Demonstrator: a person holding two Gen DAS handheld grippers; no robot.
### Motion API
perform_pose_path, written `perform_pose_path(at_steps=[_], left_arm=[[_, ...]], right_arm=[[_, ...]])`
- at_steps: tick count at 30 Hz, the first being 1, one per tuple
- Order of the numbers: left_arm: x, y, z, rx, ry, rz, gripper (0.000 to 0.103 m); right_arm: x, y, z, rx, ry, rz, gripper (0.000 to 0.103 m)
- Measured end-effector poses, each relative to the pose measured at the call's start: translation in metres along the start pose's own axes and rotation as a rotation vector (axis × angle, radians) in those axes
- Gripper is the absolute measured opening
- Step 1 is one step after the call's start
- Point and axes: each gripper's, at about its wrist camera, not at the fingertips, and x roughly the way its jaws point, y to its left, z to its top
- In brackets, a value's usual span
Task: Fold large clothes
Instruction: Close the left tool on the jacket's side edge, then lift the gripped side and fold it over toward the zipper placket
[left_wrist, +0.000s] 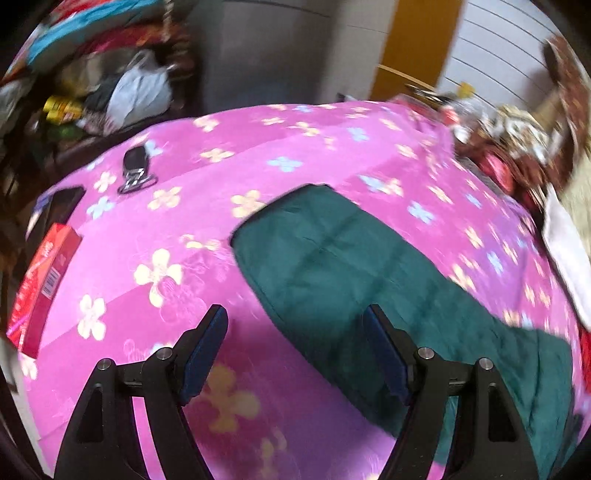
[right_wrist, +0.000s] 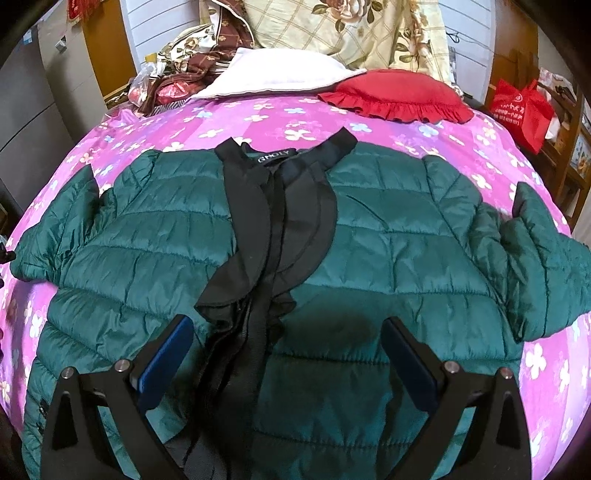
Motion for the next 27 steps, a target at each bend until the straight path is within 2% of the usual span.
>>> perform_pose_path(at_steps=[7, 14, 15, 17, 18, 21, 23, 27], left_arm=[[0.033, 0.014, 0.014, -0.111, 0.048, -0.006, 0.056], [0.040, 0.012, 0.020, -0.110, 0.006, 0.010, 0.056], [0.040, 0.011, 0.020, -0.097, 0.003, 0.009, 0.054], [0.041, 0.009, 0.021, -0.074, -0.006, 0.005, 0.032], [0.041, 0.007, 0.021, -0.059, -0.005, -0.001, 0.016], [0.037, 0.003, 0.022, -0.023, 0.002, -0.009, 0.000], [0.027, -0.001, 0.023, -0.003, -0.013, -0.017, 0.000], [-0.006, -0.013, 0.018, 0.069, -0.094, -0.012, 0.000]], right_arm=[[-0.001, 0.002, 0.003, -0.010, -0.002, -0.005, 0.103], [0.001, 0.004, 0.004, -0.040, -0.012, -0.022, 0.103], [0.002, 0.003, 0.004, -0.040, -0.011, -0.026, 0.103], [0.004, 0.000, 0.004, -0.034, -0.005, -0.028, 0.103], [0.005, -0.001, 0.004, -0.031, -0.002, -0.028, 0.103], [0.006, -0.003, 0.002, -0.026, 0.006, -0.024, 0.103], [0.005, -0.004, 0.000, -0.027, 0.006, -0.025, 0.103], [0.001, -0.007, 0.000, -0.023, 0.000, -0.026, 0.103]])
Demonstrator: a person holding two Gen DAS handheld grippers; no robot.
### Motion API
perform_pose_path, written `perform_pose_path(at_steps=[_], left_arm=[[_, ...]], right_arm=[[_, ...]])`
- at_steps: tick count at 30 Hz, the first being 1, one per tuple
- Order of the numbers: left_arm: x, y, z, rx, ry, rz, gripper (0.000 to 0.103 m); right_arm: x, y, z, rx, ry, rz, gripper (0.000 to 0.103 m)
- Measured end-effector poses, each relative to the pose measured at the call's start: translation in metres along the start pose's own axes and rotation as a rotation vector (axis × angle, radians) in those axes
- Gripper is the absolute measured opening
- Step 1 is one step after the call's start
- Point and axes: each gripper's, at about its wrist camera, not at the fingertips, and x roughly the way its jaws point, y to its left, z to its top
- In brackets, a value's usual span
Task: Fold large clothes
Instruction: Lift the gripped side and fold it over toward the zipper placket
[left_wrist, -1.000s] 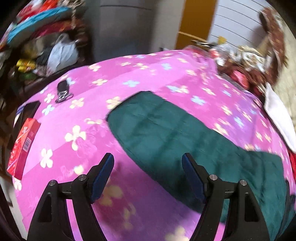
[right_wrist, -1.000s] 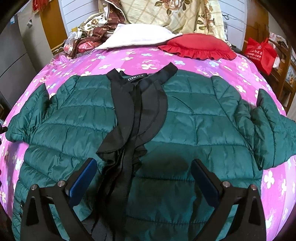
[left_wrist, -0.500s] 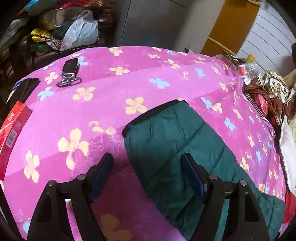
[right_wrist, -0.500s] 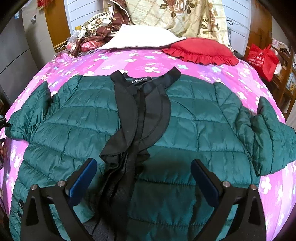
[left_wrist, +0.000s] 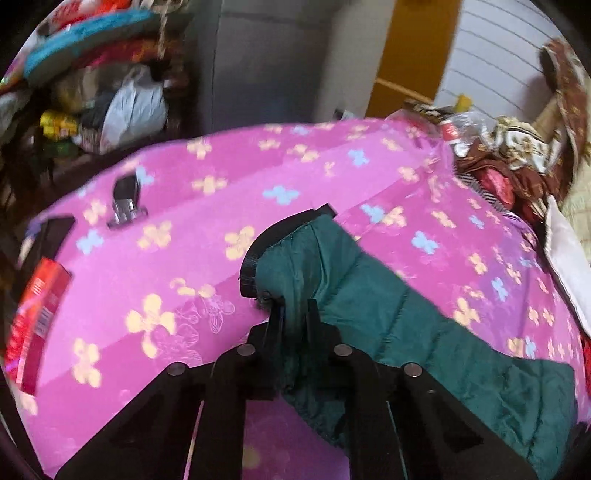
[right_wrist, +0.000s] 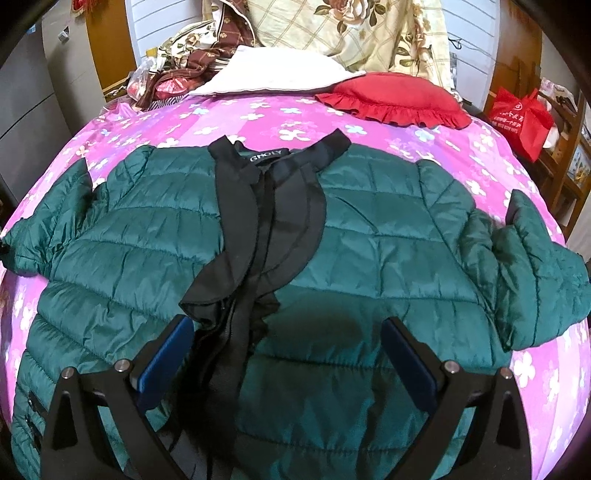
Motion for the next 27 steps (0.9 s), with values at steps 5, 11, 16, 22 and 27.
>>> perform_pose_path(at_steps=[5, 11, 16, 22, 27], left_arm=[[-0.049, -0.021, -0.003, 0.080, -0.065, -0.054, 0.000], [-0.104, -0.052, -0.013, 0.160, -0.090, -0.159, 0.000], [-0.145, -0.089, -0.031, 0.251, -0.119, -0.252, 0.000], [-0.185, -0.140, -0.066, 0.373, -0.127, -0.351, 0.000], [-0.201, -0.174, -0.093, 0.429, -0.105, -0.409, 0.000]], right_arm=[[-0.008, -0.009, -0.002, 0.013, -0.010, -0.008, 0.103], [-0.016, -0.025, -0.006, 0.033, -0.017, -0.028, 0.103], [-0.022, -0.036, -0.011, 0.041, -0.015, -0.044, 0.103], [-0.030, -0.047, -0.017, 0.042, -0.025, -0.063, 0.103], [-0.036, -0.058, -0.020, 0.050, -0.038, -0.077, 0.103]])
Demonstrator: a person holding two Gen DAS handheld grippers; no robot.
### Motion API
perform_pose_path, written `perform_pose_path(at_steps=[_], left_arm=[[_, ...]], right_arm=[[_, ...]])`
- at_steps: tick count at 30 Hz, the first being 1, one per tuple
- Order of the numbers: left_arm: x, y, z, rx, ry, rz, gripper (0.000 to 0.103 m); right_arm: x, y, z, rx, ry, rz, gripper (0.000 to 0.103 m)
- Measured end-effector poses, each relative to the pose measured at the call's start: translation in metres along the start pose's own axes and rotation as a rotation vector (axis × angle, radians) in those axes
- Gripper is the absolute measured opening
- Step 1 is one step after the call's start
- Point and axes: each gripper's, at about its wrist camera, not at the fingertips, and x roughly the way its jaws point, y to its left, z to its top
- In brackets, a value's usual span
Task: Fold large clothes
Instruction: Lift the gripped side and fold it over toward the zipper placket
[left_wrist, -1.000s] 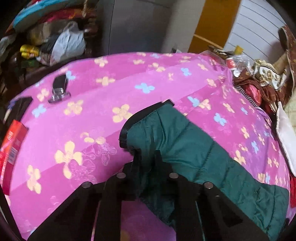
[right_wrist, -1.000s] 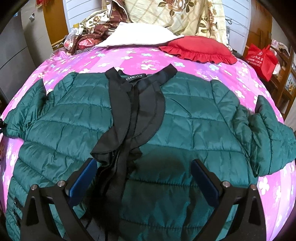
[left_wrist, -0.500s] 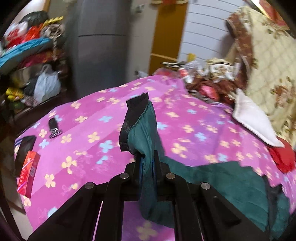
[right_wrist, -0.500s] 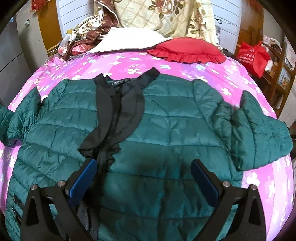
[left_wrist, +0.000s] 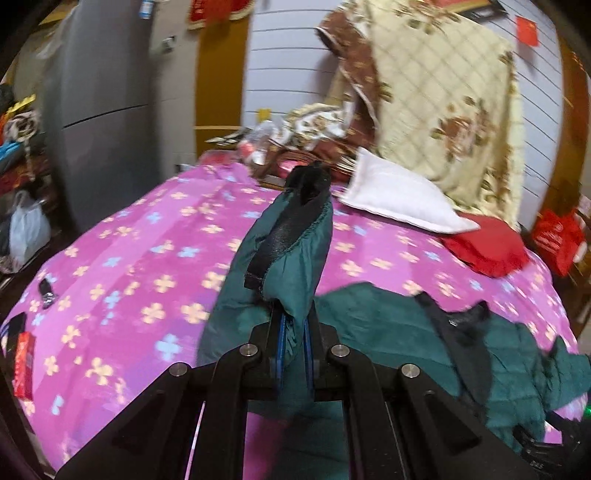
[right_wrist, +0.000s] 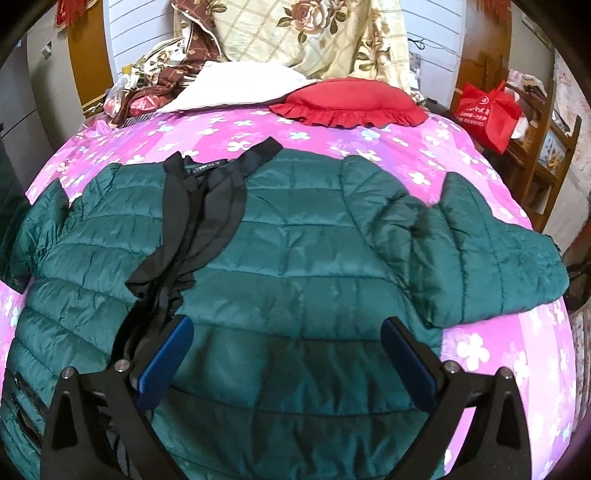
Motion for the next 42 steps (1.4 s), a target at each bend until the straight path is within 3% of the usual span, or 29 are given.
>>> perform_pose_path(at_steps=[12, 21, 34, 42], left_arm=[[0.004, -0.106, -0.039, 0.170, 0.066, -0.100, 0.000], [0.015, -0.164, -0.063, 0.231, 0.127, -0.166, 0.000], [0.058, -0.208, -0.101, 0.272, 0.244, -0.165, 0.000], [0.071, -0.221, -0.119, 0.277, 0.294, -0.173, 0.000]], right_arm=[[-0.009, -0.021, -0.008, 0.024, -0.006, -0.018, 0.103], [-0.004, -0.035, -0.014, 0.061, 0.009, -0.018, 0.103], [0.006, -0.060, -0.019, 0.094, 0.026, -0.045, 0.103], [0.015, -0.066, -0.018, 0.066, 0.039, -0.156, 0.103]])
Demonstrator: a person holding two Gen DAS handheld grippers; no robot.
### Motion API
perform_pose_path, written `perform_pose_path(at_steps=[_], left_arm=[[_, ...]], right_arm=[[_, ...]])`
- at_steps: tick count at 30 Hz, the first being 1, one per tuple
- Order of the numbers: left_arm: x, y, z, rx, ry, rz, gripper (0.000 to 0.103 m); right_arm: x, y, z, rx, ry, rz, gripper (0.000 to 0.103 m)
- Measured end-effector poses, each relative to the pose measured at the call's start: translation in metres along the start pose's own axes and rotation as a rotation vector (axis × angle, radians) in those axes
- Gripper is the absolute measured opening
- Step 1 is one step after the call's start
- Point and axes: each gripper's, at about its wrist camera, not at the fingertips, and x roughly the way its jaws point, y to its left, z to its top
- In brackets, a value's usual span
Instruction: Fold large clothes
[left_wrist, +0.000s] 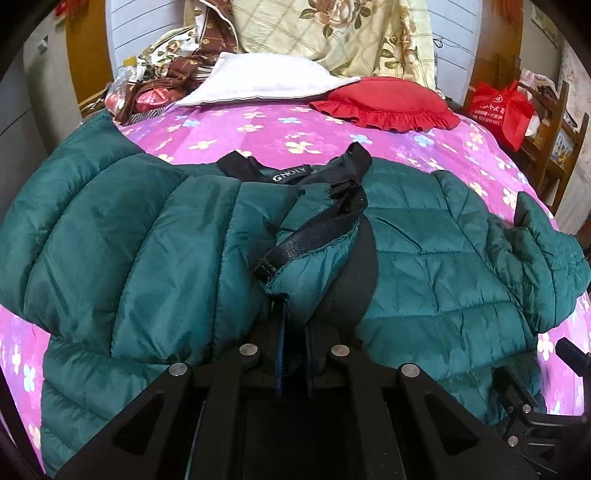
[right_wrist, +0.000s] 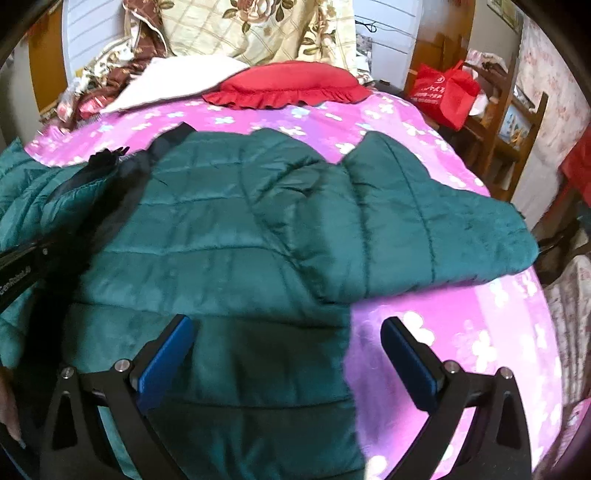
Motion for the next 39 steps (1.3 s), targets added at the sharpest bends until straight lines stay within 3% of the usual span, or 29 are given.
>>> perform_pose_path(at_steps=[5, 8, 16, 19, 26, 31, 39], left_arm=[[-0.001, 0.001, 0.001, -0.024, 0.007, -0.064, 0.000], [-0.009, 0.000, 0.001, -0.022, 0.027, -0.111, 0.013], [-0.072, 0.011, -0.005, 0.054, -0.021, -0.136, 0.016], [-0.102, 0.039, -0.003, 0.039, -0.067, -0.106, 0.016], [-0.135, 0.124, 0.004, -0.060, -0.137, 0.074, 0.017], [-0.123, 0.178, 0.002, -0.162, -0.147, 0.152, 0.017], [-0.079, 0.221, -0.007, -0.275, -0.092, 0.149, 0.017]], right_arm=[[0.006, -0.012, -0.005, 0.030, 0.039, 0.035, 0.103], [0.002, -0.019, -0.006, 0.059, 0.042, 0.054, 0.103], [-0.018, -0.021, -0.004, 0.065, 0.017, 0.083, 0.103], [-0.030, -0.018, 0.001, 0.073, -0.010, 0.141, 0.103], [-0.036, 0.021, 0.021, 0.055, -0.011, 0.307, 0.103], [-0.026, 0.058, 0.037, 0.046, -0.003, 0.362, 0.103], [0.005, 0.095, 0.057, 0.035, 0.032, 0.367, 0.103]])
